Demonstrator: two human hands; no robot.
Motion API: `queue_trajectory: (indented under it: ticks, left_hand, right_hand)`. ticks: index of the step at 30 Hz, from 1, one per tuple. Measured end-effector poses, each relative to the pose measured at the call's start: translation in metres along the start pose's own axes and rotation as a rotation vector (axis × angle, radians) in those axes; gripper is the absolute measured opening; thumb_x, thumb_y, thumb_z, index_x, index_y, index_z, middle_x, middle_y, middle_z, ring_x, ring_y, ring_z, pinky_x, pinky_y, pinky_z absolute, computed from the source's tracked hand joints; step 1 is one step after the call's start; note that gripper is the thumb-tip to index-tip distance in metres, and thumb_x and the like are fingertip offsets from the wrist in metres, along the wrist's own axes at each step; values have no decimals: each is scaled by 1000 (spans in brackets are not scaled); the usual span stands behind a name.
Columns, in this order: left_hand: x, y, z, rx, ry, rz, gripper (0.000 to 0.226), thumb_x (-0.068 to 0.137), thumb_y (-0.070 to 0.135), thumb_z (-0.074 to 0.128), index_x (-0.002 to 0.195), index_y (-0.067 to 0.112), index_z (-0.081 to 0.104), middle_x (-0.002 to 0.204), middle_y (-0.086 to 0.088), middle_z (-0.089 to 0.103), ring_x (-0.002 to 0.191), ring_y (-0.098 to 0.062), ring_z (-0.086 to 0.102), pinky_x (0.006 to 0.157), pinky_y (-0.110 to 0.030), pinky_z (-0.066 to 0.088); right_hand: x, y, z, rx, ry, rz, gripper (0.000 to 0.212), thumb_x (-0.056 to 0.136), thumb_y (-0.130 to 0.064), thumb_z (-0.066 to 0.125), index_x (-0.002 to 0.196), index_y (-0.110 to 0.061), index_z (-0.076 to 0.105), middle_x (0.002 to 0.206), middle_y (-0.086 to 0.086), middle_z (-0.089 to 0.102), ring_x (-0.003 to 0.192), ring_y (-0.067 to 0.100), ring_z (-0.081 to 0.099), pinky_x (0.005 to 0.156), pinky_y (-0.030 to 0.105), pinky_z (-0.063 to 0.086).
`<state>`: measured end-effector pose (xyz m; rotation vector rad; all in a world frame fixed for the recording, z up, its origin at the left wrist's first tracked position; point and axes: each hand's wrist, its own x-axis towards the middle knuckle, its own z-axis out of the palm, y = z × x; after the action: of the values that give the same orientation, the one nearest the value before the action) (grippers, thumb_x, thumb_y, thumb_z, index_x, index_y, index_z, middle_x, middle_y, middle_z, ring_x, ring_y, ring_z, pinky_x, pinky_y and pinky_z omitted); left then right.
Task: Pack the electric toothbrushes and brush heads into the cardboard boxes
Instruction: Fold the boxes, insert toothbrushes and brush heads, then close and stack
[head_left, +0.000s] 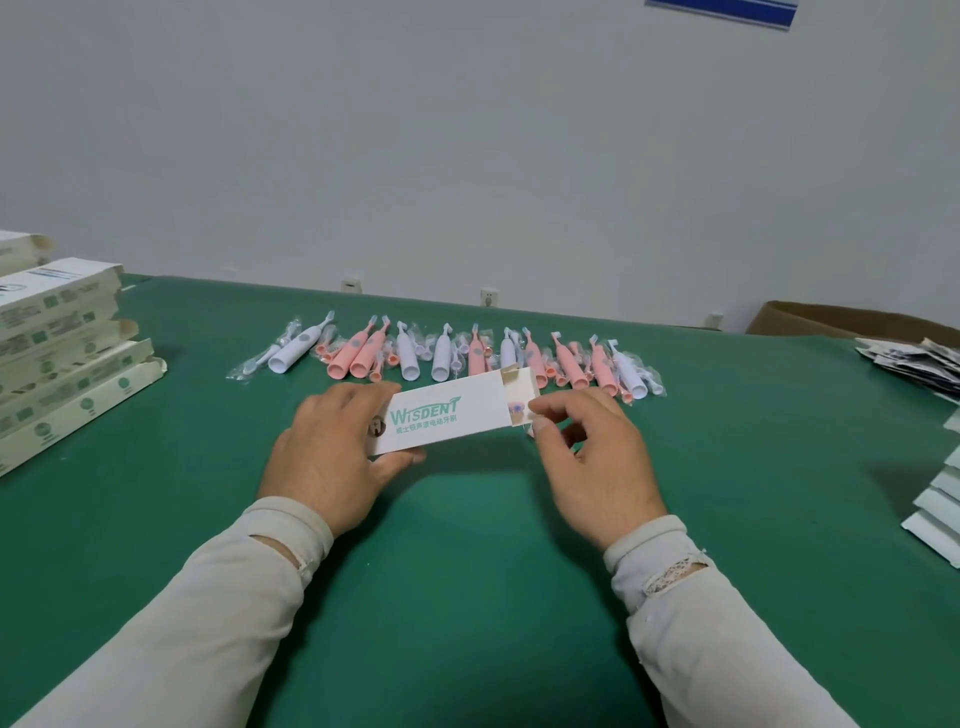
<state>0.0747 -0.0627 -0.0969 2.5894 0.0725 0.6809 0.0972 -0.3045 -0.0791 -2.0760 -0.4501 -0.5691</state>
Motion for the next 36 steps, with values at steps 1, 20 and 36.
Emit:
queue_trajectory:
  ticks: [1, 20, 36]
  left_hand:
    - [0, 0, 0, -1, -1, 2, 67, 77, 56, 75, 137, 37, 50, 134, 8, 53, 119, -24, 44, 96, -45, 45]
    - [1, 0, -1, 19, -57, 6, 72, 78, 51, 76, 141, 36, 46, 137, 6, 51, 123, -24, 42, 103, -47, 41]
    - [2, -1, 1, 109, 14, -27, 47, 81, 30, 73, 124, 29, 54, 116, 1, 57, 108, -28, 46, 87, -48, 47]
  right_hand:
    - [0, 0, 0, 17, -4, 9, 20, 94, -19, 63, 95, -39, 66, 99, -24, 54, 83, 0, 55, 71, 6, 41]
    - [-4, 2, 15, 138, -102, 54, 27, 94, -16, 65, 92, -43, 64, 102, -22, 59, 90, -9, 57, 77, 1, 39]
    - [11, 18, -32, -621, -419, 587, 27, 85, -46, 64, 83, -19, 65, 78, -2, 72, 78, 20, 69, 76, 33, 56]
